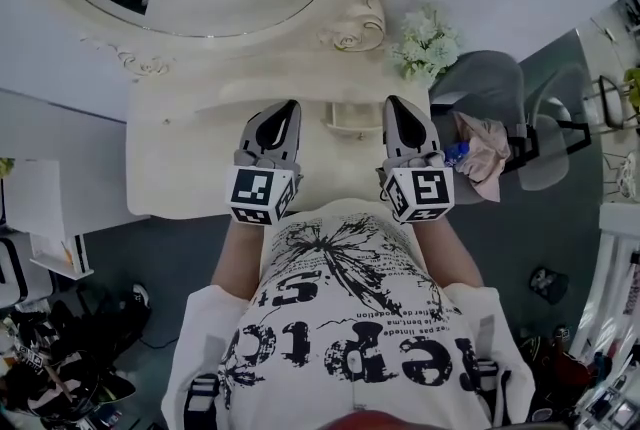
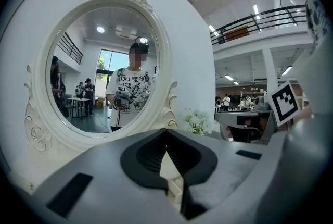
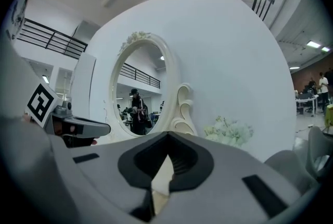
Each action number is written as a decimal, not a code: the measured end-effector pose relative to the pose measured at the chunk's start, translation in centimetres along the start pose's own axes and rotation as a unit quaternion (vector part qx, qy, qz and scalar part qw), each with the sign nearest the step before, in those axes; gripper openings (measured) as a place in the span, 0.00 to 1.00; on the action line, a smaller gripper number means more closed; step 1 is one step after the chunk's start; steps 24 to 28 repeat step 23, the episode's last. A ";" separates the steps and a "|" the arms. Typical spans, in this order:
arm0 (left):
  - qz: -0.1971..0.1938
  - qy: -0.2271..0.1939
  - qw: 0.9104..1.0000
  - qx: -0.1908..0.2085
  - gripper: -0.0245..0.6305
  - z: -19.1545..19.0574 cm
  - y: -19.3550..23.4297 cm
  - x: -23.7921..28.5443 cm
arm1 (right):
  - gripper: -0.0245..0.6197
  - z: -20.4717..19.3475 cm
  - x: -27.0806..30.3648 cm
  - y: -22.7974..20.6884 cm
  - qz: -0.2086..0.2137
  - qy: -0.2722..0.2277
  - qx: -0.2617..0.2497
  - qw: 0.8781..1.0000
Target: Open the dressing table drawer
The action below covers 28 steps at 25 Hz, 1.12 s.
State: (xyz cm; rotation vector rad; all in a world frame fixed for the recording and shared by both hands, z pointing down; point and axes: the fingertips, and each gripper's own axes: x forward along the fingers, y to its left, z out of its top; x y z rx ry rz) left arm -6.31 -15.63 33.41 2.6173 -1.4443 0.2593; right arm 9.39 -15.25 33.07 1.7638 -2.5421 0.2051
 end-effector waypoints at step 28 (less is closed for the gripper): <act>0.007 0.005 1.000 -0.001 0.07 0.2 -0.3 0.7 | 0.06 -0.7 0.9 -0.8 0.005 0.008 -0.012 1.000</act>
